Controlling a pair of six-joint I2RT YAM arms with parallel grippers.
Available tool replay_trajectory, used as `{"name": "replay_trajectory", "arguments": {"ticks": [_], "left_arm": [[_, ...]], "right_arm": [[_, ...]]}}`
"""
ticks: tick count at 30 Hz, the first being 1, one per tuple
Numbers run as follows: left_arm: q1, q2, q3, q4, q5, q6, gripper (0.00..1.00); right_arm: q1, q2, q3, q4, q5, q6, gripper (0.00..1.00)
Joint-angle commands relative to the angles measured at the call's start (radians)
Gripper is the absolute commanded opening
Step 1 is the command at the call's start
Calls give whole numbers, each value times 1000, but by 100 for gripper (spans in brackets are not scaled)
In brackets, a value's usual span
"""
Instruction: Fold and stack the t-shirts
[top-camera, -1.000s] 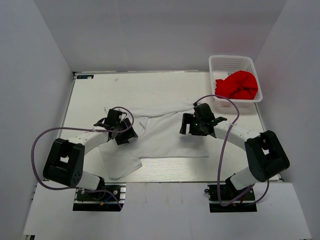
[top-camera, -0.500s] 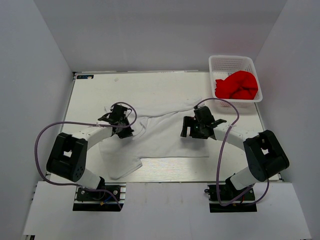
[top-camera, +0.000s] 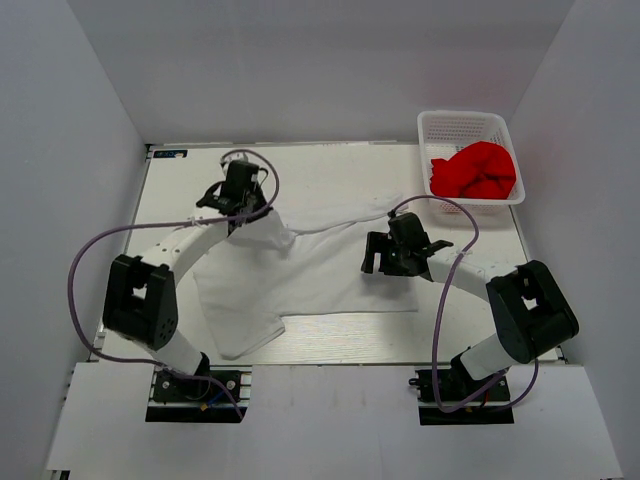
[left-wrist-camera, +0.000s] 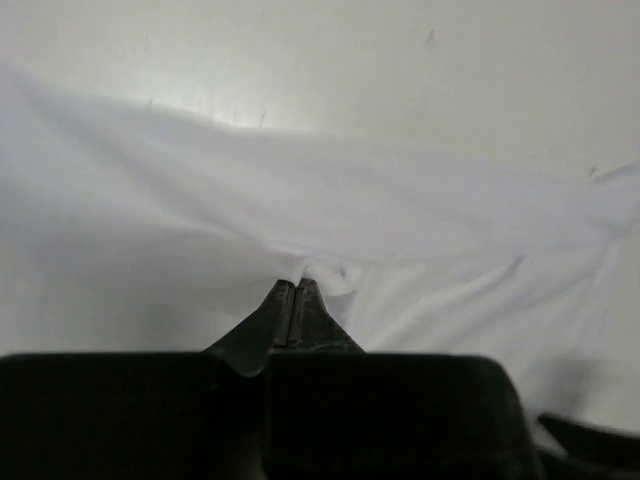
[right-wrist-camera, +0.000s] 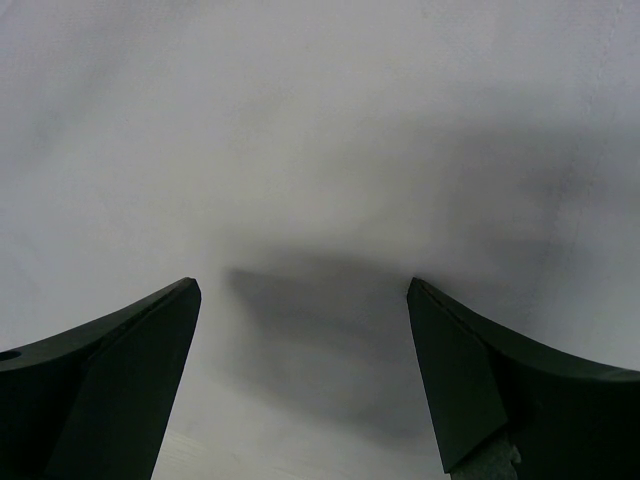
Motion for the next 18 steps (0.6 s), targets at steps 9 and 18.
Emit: {"name": "replay_trajectory", "arguments": {"ticks": [9, 18], "left_arm": [[151, 816, 1229, -223, -204, 129, 0], [228, 730, 1031, 77, 4, 177, 100]], "right_arm": [[-2, 53, -3, -69, 54, -61, 90], [7, 3, -22, -62, 77, -79, 90]]}}
